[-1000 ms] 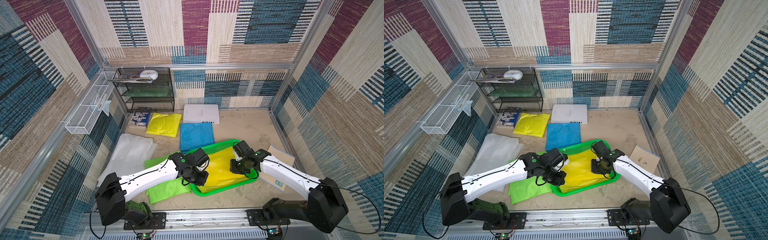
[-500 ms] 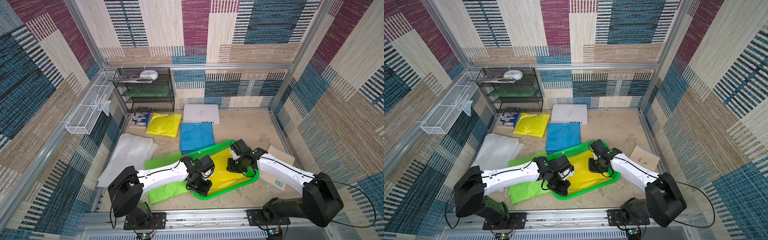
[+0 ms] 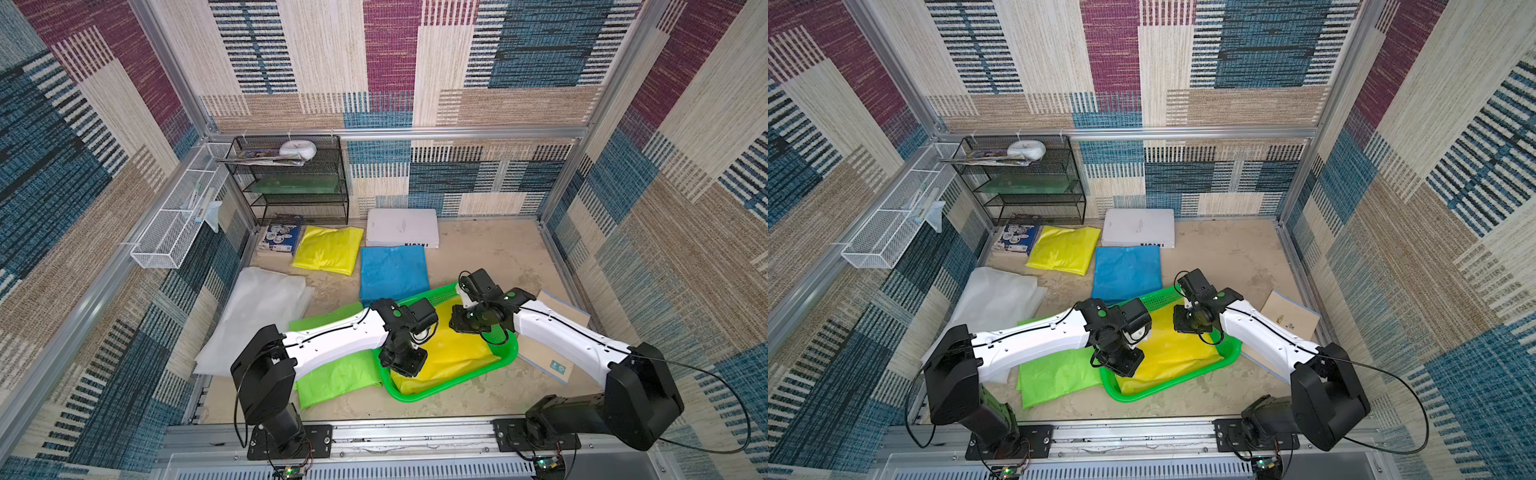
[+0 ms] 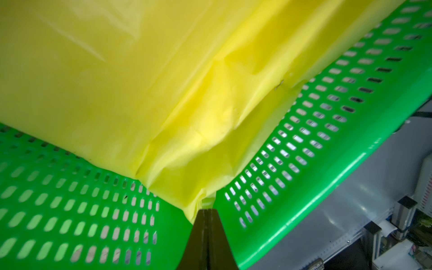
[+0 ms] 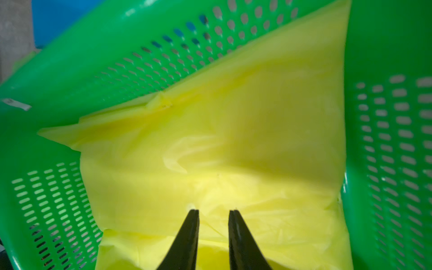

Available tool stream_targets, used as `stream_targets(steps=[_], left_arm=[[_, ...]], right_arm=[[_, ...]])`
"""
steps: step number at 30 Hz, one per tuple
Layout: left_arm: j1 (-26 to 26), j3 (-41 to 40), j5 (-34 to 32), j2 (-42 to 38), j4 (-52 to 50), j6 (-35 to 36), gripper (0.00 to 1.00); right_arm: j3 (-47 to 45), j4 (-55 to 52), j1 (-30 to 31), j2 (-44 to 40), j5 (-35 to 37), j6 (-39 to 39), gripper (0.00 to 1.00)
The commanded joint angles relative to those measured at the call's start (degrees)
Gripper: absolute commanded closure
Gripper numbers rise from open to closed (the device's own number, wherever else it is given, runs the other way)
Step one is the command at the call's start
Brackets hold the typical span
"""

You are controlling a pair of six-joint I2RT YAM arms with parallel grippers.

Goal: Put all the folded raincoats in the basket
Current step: Place the raincoat in the basket.

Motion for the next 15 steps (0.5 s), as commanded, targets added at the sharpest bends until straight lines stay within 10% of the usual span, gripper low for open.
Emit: stream_targets(steps=[1, 15], left_arm=[[1.7, 3.1, -2.8, -0.4, -2.2, -0.1, 0.89], [3.9, 3.8, -16.7, 10.6, -2.4, -5.6, 1.00]], right_arm=[[2.2, 2.7, -0.1, 2.6, 4.0, 0.2, 0.73], [4.3, 8.2, -3.6, 14.3, 11.6, -0.2, 0.82]])
